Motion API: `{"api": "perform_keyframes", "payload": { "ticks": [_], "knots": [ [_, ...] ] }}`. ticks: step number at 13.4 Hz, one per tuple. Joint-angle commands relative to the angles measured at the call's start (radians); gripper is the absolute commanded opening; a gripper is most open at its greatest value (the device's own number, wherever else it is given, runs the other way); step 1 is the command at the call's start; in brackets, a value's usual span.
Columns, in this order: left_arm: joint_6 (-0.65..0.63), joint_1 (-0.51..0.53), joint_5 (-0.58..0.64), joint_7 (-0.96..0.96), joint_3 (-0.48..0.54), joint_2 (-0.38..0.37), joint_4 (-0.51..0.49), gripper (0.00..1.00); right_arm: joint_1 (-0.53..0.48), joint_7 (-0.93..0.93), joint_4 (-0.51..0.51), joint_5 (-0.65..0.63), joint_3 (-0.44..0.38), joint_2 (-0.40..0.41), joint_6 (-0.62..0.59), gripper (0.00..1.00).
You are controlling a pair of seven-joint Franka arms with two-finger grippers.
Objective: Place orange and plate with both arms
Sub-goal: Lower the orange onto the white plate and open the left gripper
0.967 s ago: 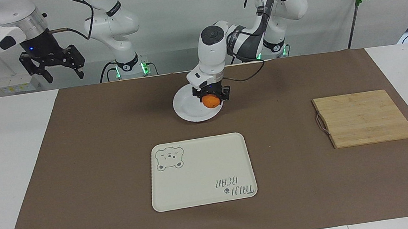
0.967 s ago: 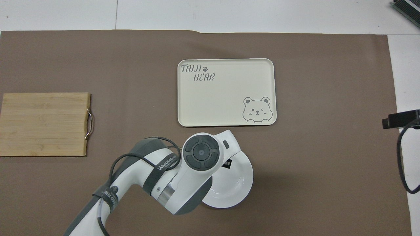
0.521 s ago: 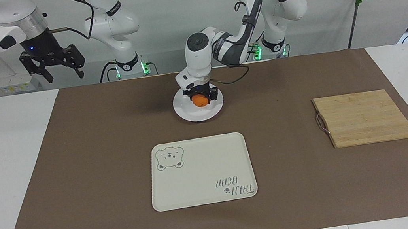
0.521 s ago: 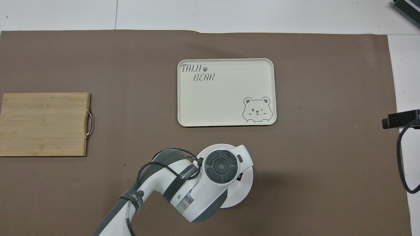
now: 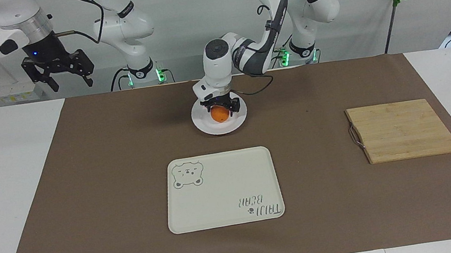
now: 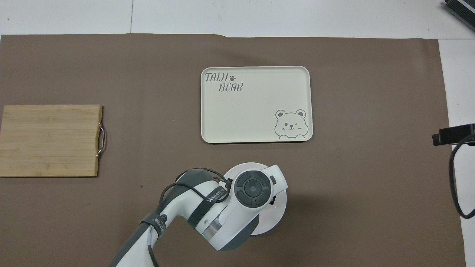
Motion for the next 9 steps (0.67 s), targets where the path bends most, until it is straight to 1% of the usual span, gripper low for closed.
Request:
{"api": "perform_keyframes", "payload": {
  "ticks": [1,3,5,7,9],
  "knots": [
    [-0.020,-0.004,-0.013,0.003,0.019,-0.041,-0.006,1.00,-0.007,-0.022,0.000,-0.007,0.008,-0.010,-0.017,1.00],
    [-0.054,0.017,-0.011,0.006,0.025,-0.079,0.008,1.00,-0.007,-0.022,0.000,-0.007,0.012,-0.010,-0.014,1.00],
    [-0.095,0.074,-0.001,0.012,0.029,-0.122,0.023,1.00,-0.005,-0.024,0.000,-0.007,0.014,-0.010,-0.015,1.00],
    [-0.138,0.131,0.044,0.014,0.030,-0.122,0.062,1.00,0.001,-0.030,0.000,-0.007,0.015,-0.011,-0.017,1.00],
    [-0.149,0.215,0.110,0.021,0.030,-0.139,0.085,1.00,0.001,-0.037,-0.003,-0.006,0.015,-0.010,0.000,1.00]
  ]
}}
